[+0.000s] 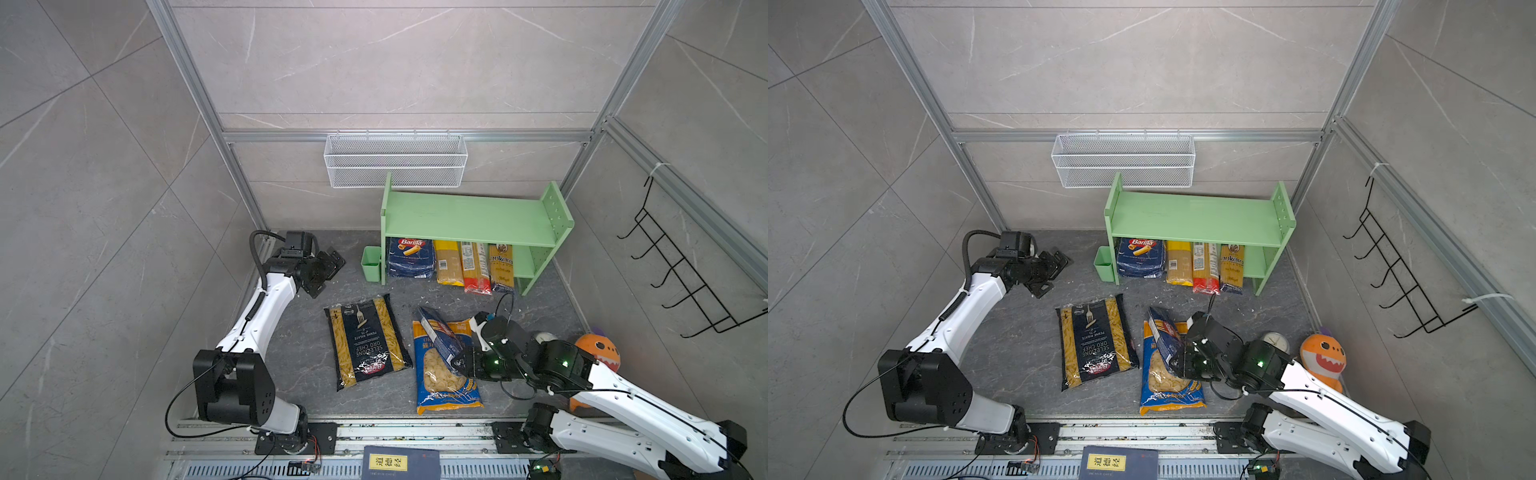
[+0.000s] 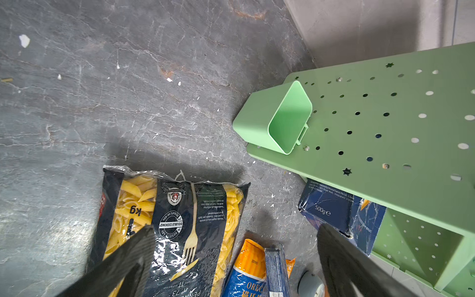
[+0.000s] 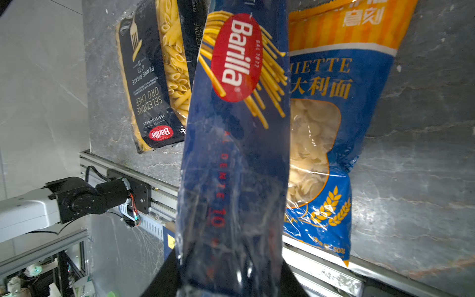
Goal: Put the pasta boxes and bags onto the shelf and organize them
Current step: 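Lift the blue spaghetti pack upright and carry it to the shelf with right gripper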
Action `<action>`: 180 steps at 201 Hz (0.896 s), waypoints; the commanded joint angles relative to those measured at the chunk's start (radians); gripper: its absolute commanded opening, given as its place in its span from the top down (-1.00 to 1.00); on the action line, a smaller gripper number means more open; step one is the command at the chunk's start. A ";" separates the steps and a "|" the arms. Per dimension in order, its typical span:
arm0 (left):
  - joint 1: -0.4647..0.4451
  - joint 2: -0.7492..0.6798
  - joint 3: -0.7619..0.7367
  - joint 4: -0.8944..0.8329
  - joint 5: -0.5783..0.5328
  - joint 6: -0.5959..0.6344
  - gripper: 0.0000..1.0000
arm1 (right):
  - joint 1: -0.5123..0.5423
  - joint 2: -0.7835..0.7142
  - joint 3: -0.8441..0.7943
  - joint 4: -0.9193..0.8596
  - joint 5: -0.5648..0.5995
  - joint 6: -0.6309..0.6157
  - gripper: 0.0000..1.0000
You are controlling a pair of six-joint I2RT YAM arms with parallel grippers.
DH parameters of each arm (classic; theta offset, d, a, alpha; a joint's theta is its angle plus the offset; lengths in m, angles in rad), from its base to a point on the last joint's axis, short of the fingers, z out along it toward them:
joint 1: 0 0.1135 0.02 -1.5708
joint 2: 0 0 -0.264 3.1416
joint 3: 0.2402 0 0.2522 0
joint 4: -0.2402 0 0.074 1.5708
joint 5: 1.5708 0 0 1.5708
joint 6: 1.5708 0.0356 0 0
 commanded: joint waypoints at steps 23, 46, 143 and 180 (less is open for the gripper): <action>-0.006 0.029 0.049 0.004 -0.004 0.031 -0.99 | -0.008 -0.091 0.028 0.139 0.001 0.017 0.51; -0.008 0.041 0.056 0.004 0.002 0.033 -0.99 | -0.009 -0.121 0.051 0.119 0.013 0.018 0.51; -0.025 0.096 0.130 0.004 0.007 0.042 -0.99 | -0.010 -0.231 0.199 -0.009 0.132 -0.018 0.53; -0.028 0.116 0.153 0.008 0.005 0.039 -0.99 | -0.008 -0.192 0.272 -0.065 0.194 -0.057 0.56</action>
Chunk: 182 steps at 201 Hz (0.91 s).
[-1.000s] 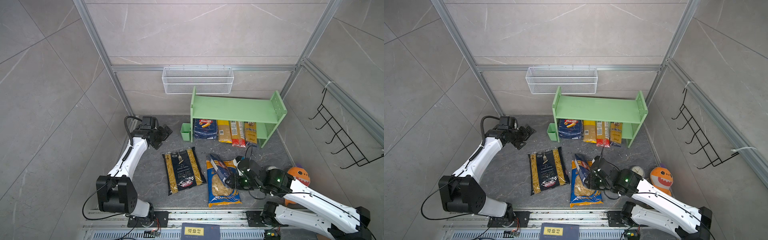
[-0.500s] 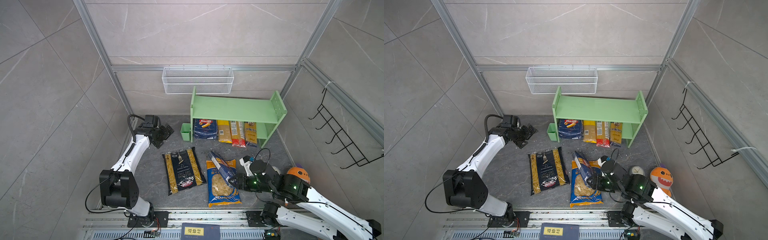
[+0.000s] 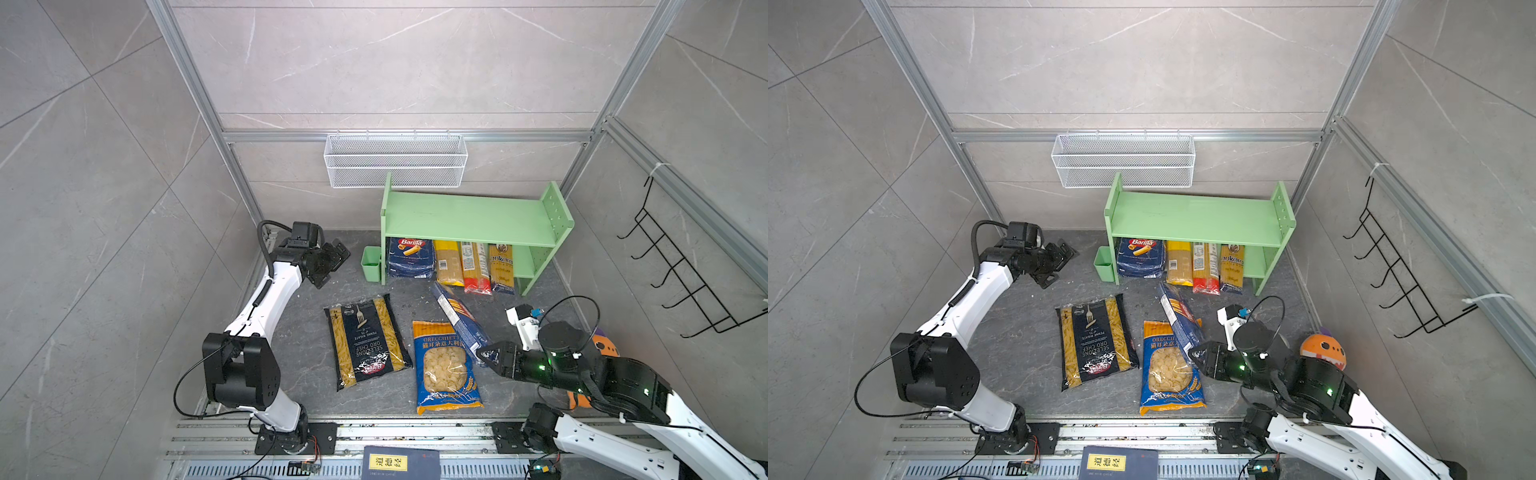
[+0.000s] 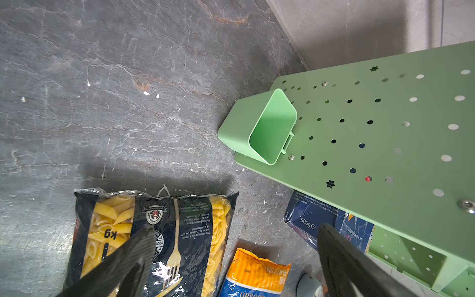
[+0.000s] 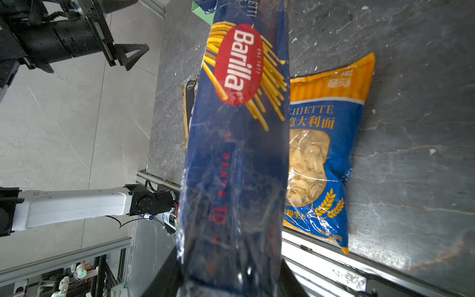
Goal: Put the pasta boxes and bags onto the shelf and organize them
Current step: 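Lift the blue spaghetti pack upright and carry it to the shelf with right gripper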
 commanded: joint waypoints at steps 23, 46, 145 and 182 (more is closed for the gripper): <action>-0.009 0.027 0.065 0.012 0.008 0.025 -0.99 | -0.007 0.015 0.127 0.065 0.144 -0.090 0.56; -0.013 0.044 0.088 0.014 0.009 0.026 -1.00 | -0.005 0.027 0.163 0.033 0.212 -0.111 0.56; -0.019 0.163 0.215 0.038 0.055 0.028 -0.99 | -0.010 0.162 0.280 -0.030 0.425 -0.187 0.56; -0.019 0.204 0.280 0.027 0.063 0.042 -0.99 | -0.069 0.226 0.310 -0.006 0.419 -0.224 0.56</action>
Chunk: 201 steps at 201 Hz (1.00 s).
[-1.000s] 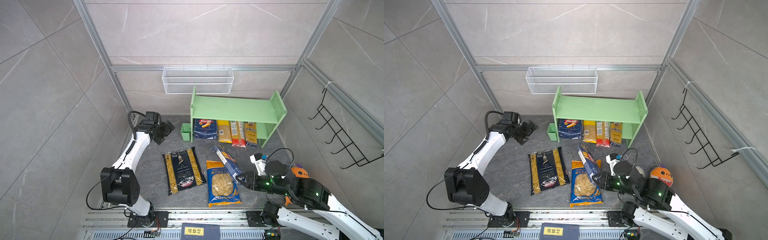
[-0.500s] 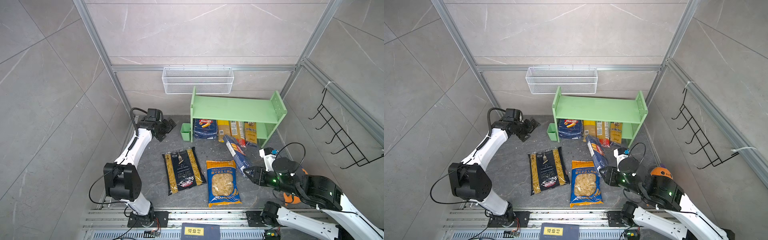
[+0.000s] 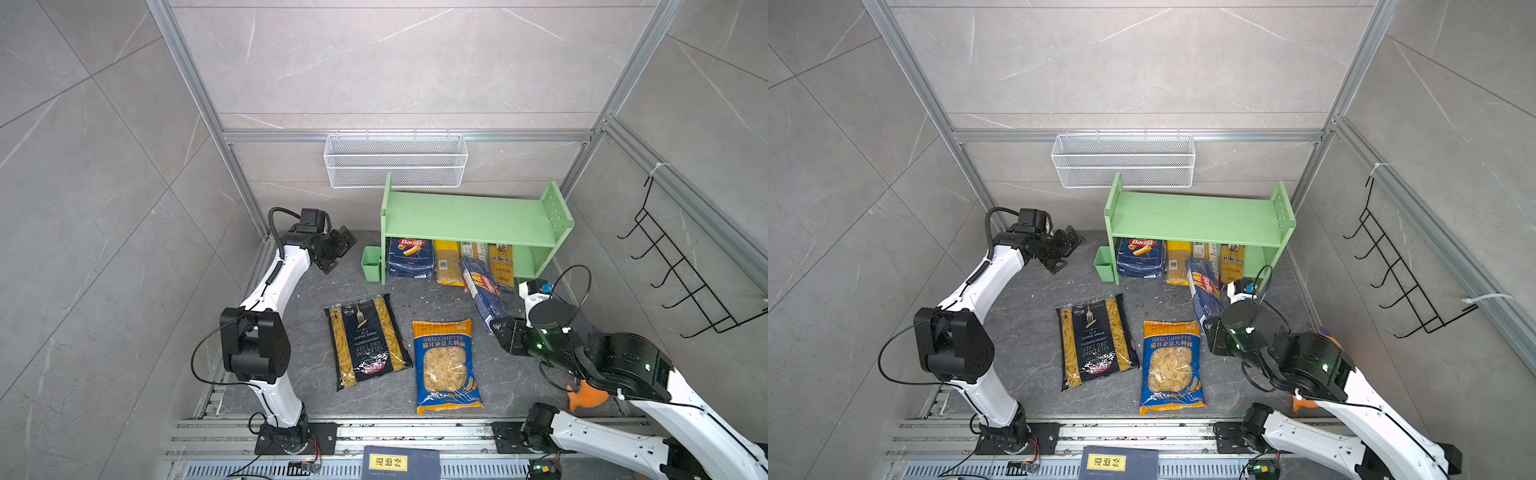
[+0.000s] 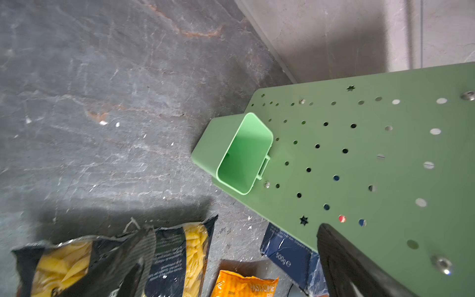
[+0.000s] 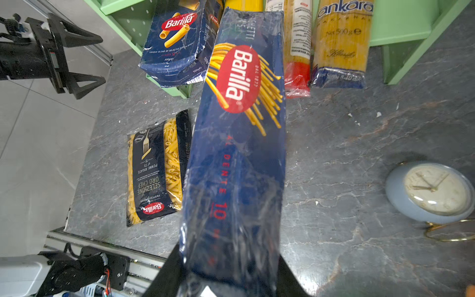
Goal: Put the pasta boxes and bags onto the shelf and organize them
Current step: 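Lift the blue spaghetti pack upright and carry it to the shelf with right gripper, then lower the blue spaghetti pack beside the Ankara pack on the lower tier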
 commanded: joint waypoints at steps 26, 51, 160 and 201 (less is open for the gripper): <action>-0.005 0.040 0.115 0.001 0.032 0.048 -1.00 | -0.144 0.048 0.076 0.168 0.006 -0.105 0.57; -0.003 0.057 0.143 -0.007 0.034 0.059 -0.99 | -0.293 0.087 0.061 0.219 -0.127 -0.153 0.58; 0.033 0.068 0.155 -0.009 0.028 0.068 -0.99 | -0.716 0.297 -0.020 0.403 -0.401 -0.337 0.64; 0.033 0.068 0.155 -0.006 0.022 0.055 -1.00 | -0.744 0.335 -0.062 0.413 -0.309 -0.409 0.64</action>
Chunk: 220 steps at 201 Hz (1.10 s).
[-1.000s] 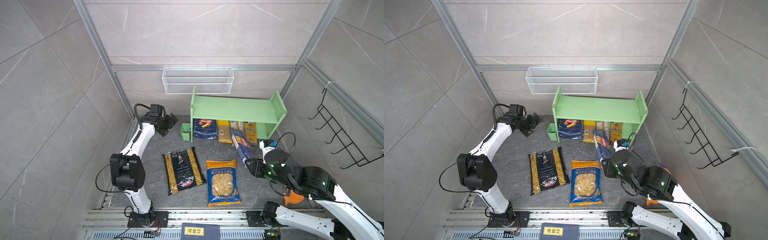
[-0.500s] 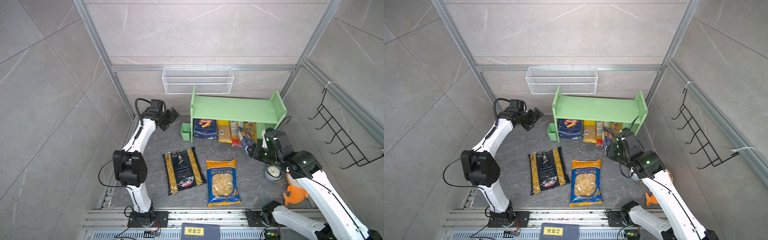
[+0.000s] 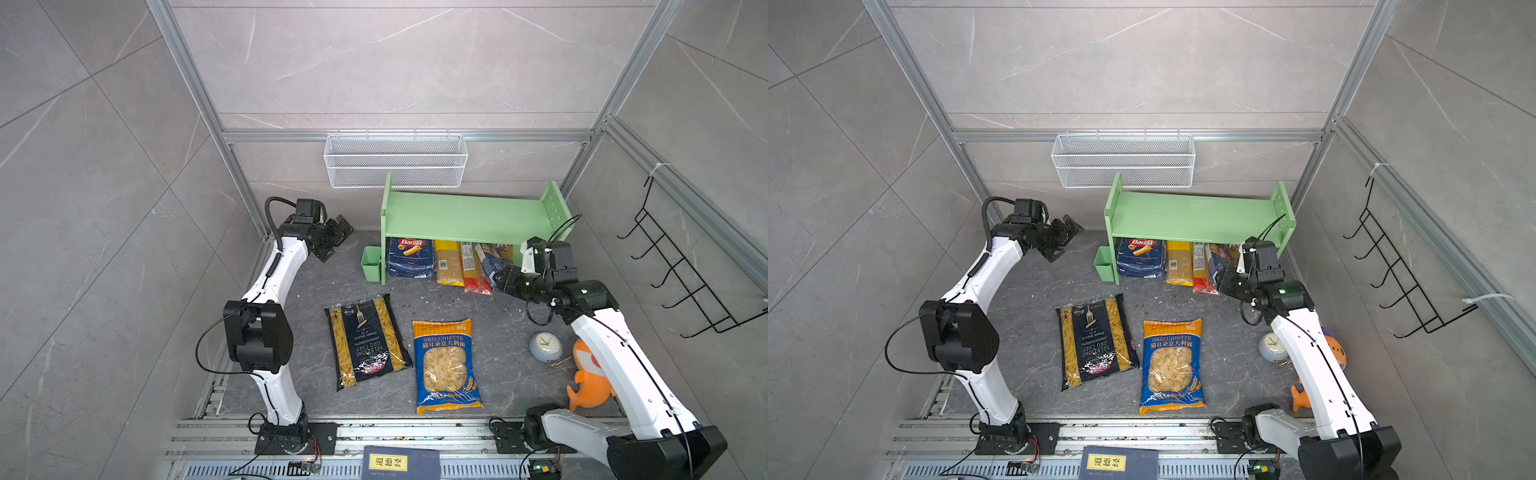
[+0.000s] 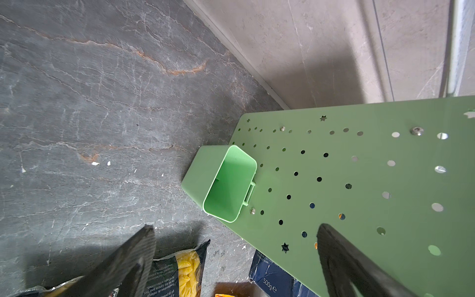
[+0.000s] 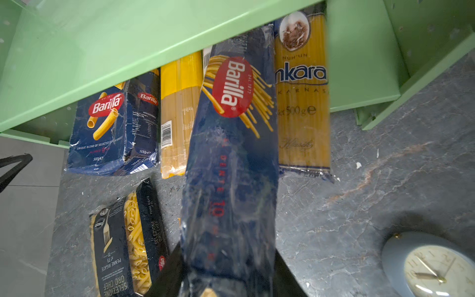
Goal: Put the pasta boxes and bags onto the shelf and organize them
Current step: 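Lower the blue spaghetti pack beside the Ankara pack on the lower tier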
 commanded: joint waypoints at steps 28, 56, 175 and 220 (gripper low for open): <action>0.001 -0.018 0.019 -0.004 0.001 0.013 -0.99 | -0.030 0.023 -0.061 0.058 0.196 -0.082 0.64; 0.001 -0.031 0.000 -0.003 -0.009 0.013 -0.99 | -0.029 0.028 -0.093 0.074 0.233 -0.096 0.64; 0.004 -0.093 -0.089 0.019 -0.001 0.016 -0.99 | -0.033 0.171 -0.173 0.162 0.199 -0.071 0.64; 0.019 -0.134 -0.133 0.021 -0.001 0.023 -0.99 | -0.031 0.188 -0.203 0.153 0.210 -0.070 0.64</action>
